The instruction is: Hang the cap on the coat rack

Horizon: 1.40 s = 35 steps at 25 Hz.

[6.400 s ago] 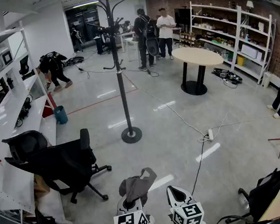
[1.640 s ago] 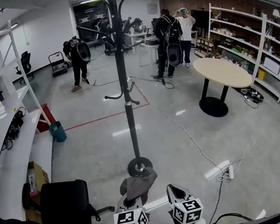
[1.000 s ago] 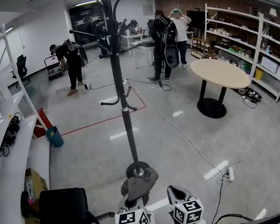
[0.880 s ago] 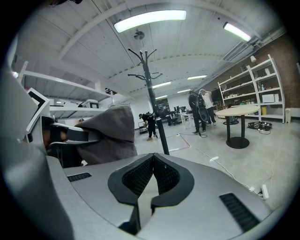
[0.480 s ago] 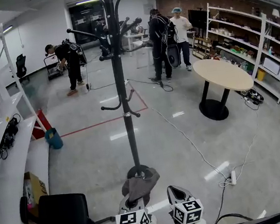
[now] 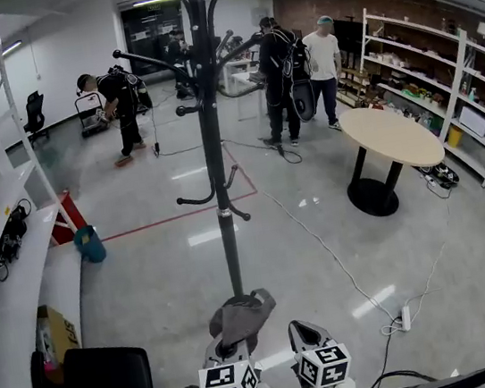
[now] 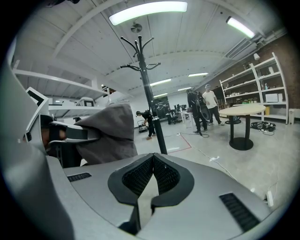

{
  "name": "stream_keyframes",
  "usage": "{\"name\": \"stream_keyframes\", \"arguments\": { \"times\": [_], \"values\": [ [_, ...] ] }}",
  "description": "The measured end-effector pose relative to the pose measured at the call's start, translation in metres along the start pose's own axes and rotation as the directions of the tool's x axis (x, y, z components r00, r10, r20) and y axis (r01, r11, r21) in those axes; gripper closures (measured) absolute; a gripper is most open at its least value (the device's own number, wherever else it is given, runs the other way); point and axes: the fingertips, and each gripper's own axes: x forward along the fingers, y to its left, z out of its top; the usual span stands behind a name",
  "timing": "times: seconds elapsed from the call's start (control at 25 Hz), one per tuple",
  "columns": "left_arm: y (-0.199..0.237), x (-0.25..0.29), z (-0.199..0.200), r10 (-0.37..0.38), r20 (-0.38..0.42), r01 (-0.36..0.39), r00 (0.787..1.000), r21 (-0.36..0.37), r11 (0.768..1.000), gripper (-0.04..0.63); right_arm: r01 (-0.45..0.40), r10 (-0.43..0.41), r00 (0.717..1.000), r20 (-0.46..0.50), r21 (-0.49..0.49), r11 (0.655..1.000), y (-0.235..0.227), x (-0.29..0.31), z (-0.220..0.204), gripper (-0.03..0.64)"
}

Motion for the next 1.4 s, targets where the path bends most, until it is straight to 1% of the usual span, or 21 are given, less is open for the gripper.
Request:
{"name": "stream_keyframes", "arguments": {
  "times": [0.48,0.76,0.92,1.12,1.24,1.32,1.4],
  "values": [
    [0.023,0.046,0.027,0.003,0.02,-0.002,1.0,-0.022,1.0,0.585,-0.017,0.017,1.0,-0.011,-0.036,0.999,-0.003,0.054,0.025,0.606],
    [0.036,0.075,0.046,-0.009,0.057,0.011,0.998,-0.021,1.0,0.586,-0.013,0.013,1.0,-0.019,-0.033,0.999,-0.008,0.084,0.03,0.606],
    [0.032,0.09,0.057,-0.028,0.066,0.029,0.997,-0.013,0.999,0.586,-0.008,0.007,1.0,-0.024,-0.037,0.999,-0.014,0.091,0.035,0.606],
    [0.027,0.1,0.061,-0.03,0.082,0.032,0.996,-0.024,0.999,0.586,0.003,-0.004,0.998,-0.067,-0.016,1.0,-0.024,0.087,0.02,0.606],
    [0.024,0.106,0.064,-0.021,0.091,0.023,0.996,-0.024,0.999,0.586,-0.014,0.013,0.997,-0.078,-0.023,1.0,-0.026,0.09,0.021,0.606],
    [0.023,0.107,0.071,-0.008,0.104,0.01,0.995,-0.024,1.0,0.586,-0.032,0.03,0.997,-0.074,-0.028,0.999,-0.025,0.095,0.028,0.606],
    [0.019,0.107,0.079,0.004,0.123,-0.003,0.992,-0.008,1.0,0.586,-0.048,0.045,0.997,-0.069,-0.042,0.998,-0.026,0.097,0.035,0.606]
  ]
}}
